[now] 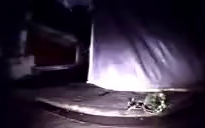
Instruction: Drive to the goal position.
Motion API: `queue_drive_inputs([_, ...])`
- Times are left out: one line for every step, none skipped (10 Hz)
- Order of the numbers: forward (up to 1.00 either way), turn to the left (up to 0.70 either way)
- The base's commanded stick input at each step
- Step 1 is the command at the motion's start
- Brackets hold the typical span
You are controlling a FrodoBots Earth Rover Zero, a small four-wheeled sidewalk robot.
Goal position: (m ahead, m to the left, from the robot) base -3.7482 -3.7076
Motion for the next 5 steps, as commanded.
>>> queue_drive_inputs([0.0,0.45])
queue_drive_inputs([0.0,0.45])
queue_drive_inputs([0.0,0.45])
queue_drive_inputs([0.0,0.45])
queue_drive_inputs([0.0,0.45])
